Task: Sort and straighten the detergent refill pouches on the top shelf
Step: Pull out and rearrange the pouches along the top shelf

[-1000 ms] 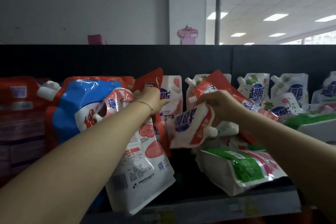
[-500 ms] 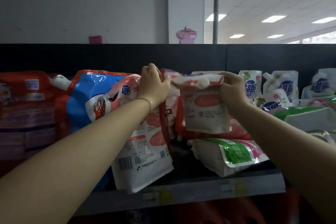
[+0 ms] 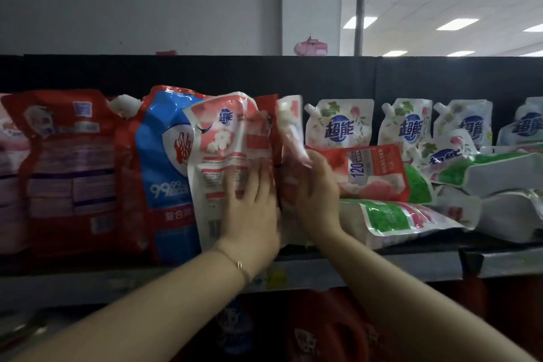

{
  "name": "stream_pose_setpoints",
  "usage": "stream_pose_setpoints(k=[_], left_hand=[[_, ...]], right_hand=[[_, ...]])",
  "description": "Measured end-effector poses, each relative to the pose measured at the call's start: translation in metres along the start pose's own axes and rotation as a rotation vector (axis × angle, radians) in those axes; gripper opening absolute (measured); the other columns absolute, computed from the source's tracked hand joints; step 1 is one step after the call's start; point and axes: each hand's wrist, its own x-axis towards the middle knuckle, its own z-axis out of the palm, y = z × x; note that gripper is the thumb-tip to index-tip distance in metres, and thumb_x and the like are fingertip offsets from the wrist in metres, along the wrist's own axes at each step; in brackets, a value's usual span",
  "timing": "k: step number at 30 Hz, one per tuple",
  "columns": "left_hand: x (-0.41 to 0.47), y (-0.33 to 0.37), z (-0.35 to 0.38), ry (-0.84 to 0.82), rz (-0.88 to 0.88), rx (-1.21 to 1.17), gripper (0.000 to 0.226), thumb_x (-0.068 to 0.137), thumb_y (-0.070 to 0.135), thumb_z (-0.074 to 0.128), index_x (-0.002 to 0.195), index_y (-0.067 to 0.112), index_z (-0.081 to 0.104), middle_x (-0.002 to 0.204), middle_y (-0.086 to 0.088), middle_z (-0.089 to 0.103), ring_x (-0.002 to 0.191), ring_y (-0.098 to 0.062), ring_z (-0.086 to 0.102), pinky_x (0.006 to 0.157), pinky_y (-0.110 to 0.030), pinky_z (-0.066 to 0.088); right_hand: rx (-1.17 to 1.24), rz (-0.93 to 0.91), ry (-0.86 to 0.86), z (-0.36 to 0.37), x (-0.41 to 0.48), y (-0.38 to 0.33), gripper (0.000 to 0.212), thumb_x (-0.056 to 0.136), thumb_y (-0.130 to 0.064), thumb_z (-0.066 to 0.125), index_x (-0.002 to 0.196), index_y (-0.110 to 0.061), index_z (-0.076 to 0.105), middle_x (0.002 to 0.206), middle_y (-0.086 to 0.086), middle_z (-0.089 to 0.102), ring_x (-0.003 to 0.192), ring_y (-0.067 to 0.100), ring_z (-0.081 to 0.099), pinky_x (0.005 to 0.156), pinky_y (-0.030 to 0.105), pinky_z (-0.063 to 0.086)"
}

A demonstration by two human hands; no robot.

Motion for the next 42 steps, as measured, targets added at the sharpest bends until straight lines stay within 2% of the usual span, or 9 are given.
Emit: stream_pose_setpoints(k=[4, 7, 13, 16, 18, 20, 22, 30, 42], left_hand=[[-0.007, 0.000, 0.017, 0.004, 0.021, 0.041, 0.083, 0.098, 0.055, 0.011, 0.136, -0.003, -0.034, 0.152, -0.023, -0.030, 0.140, -0.036, -0.031, 0.098, -0.061, -0.031], [0.004, -0.004, 0.030, 0.035, 0.038, -0.018, 0.082, 0.098, 0.055, 0.012, 0.139, 0.000, -0.033, 0.153, -0.020, -0.030, 0.142, -0.032, -0.028, 0.103, -0.059, -0.025], [0.022, -0.005, 0.038, -0.044, 0.067, -0.050, 0.080, 0.099, 0.054, 0.015, 0.145, 0.003, -0.026, 0.156, -0.015, -0.026, 0.143, -0.030, -0.025, 0.112, -0.057, -0.011], [0.021, -0.004, 0.032, 0.056, 0.042, -0.191, 0.081, 0.091, 0.051, 0.045, 0.151, 0.004, 0.018, 0.157, -0.017, 0.020, 0.147, -0.030, 0.014, 0.110, -0.056, 0.012], [0.020, -0.001, 0.028, 0.236, 0.070, -0.352, 0.048, 0.077, 0.041, 0.058, 0.114, 0.010, 0.064, 0.117, -0.011, 0.064, 0.115, -0.029, 0.056, 0.090, -0.048, 0.038], [0.020, 0.007, 0.021, 0.397, 0.120, -0.557, 0.020, 0.074, 0.031, 0.053, 0.072, 0.013, 0.062, 0.077, -0.003, 0.062, 0.076, -0.027, 0.062, 0.062, -0.036, 0.045], [0.023, 0.016, 0.006, 0.447, 0.172, -0.710, 0.014, 0.074, 0.021, 0.055, 0.064, 0.013, 0.054, 0.066, -0.003, 0.054, 0.063, -0.026, 0.057, 0.051, -0.030, 0.038], [0.054, 0.058, -0.027, 0.361, 0.302, -0.852, 0.011, 0.089, 0.020, 0.056, 0.094, 0.012, 0.060, 0.096, -0.002, 0.055, 0.091, -0.020, 0.052, 0.075, -0.036, 0.047], [0.120, 0.152, -0.066, -0.177, 0.336, -0.738, 0.048, 0.092, 0.035, 0.048, 0.138, 0.026, 0.038, 0.140, -0.002, 0.038, 0.121, -0.027, 0.045, 0.097, -0.043, 0.043]], right_hand=[[0.004, -0.044, -0.083, -0.001, -0.007, 0.002, 0.069, 0.086, -0.011, 0.064, 0.144, -0.026, 0.029, 0.134, 0.006, 0.047, 0.119, 0.016, 0.044, 0.093, 0.026, 0.039], [-0.026, -0.120, -0.102, -0.003, -0.008, 0.007, 0.078, 0.085, -0.003, 0.062, 0.150, -0.019, 0.020, 0.139, 0.008, 0.039, 0.121, 0.003, 0.033, 0.096, 0.013, 0.029], [-0.107, -0.119, -0.165, 0.006, 0.001, 0.016, 0.076, 0.090, -0.012, 0.058, 0.149, -0.018, 0.012, 0.132, 0.014, 0.044, 0.118, 0.019, 0.045, 0.098, 0.041, 0.044], [-0.158, -0.022, -0.322, -0.002, 0.006, 0.007, 0.078, 0.089, -0.024, 0.056, 0.148, -0.025, 0.005, 0.131, 0.015, 0.047, 0.117, 0.030, 0.051, 0.096, 0.050, 0.047], [-0.238, 0.040, -0.439, -0.017, 0.007, -0.005, 0.071, 0.090, -0.027, 0.054, 0.144, -0.032, 0.008, 0.129, 0.015, 0.048, 0.114, 0.033, 0.052, 0.092, 0.051, 0.048], [-0.418, -0.017, -0.497, -0.035, 0.009, -0.014, 0.055, 0.092, -0.019, 0.049, 0.141, -0.021, 0.023, 0.126, 0.014, 0.050, 0.112, 0.034, 0.052, 0.086, 0.042, 0.046], [-0.585, -0.161, -0.433, -0.057, 0.013, -0.025, 0.037, 0.095, -0.017, 0.045, 0.131, -0.013, 0.042, 0.123, 0.011, 0.053, 0.112, 0.031, 0.051, 0.077, 0.033, 0.038], [-0.884, -0.092, -0.395, -0.128, 0.019, -0.013, 0.028, 0.094, -0.024, 0.047, 0.118, -0.014, 0.055, 0.119, 0.006, 0.053, 0.114, 0.027, 0.047, 0.087, 0.037, 0.038], [-1.015, 0.028, -0.501, -0.229, 0.042, 0.018, 0.031, 0.090, -0.024, 0.052, 0.120, -0.014, 0.054, 0.125, 0.007, 0.052, 0.120, 0.028, 0.043, 0.095, 0.040, 0.037]])
